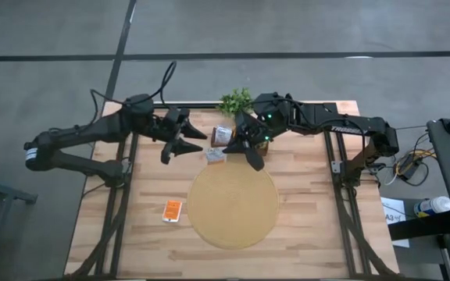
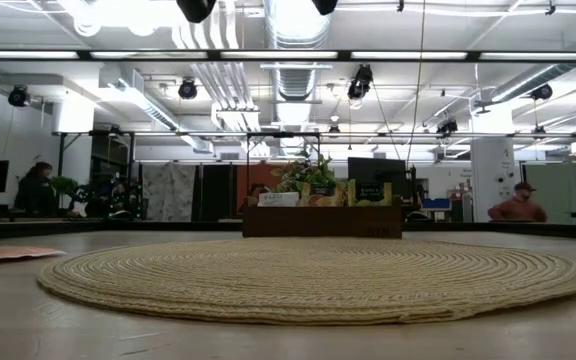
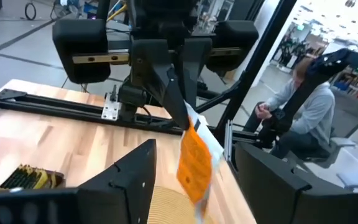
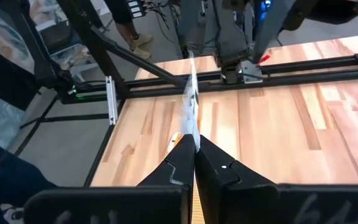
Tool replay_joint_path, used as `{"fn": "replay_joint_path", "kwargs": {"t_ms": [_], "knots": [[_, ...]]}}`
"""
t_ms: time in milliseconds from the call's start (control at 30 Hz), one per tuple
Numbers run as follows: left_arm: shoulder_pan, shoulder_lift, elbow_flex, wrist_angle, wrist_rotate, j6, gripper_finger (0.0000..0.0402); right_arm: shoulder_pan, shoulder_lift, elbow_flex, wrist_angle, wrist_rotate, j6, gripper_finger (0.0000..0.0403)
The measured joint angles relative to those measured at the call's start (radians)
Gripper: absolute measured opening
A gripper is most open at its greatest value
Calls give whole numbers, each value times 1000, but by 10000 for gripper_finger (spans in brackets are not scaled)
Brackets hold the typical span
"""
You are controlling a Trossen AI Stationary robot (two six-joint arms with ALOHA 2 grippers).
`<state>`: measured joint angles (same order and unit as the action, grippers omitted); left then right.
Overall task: Pick & Place Tea
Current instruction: Put the white tea bag into the left section of the wooden organizer
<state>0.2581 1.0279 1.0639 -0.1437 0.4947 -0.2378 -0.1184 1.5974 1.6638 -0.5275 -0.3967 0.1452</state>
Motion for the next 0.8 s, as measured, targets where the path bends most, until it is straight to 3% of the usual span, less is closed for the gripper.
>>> {"fn": "replay_joint_path", "kwargs": {"t_ms": [800], "knots": [[-6, 78, 37, -32, -18, 17, 195, 0, 6, 0, 18, 35, 4, 8]]}}
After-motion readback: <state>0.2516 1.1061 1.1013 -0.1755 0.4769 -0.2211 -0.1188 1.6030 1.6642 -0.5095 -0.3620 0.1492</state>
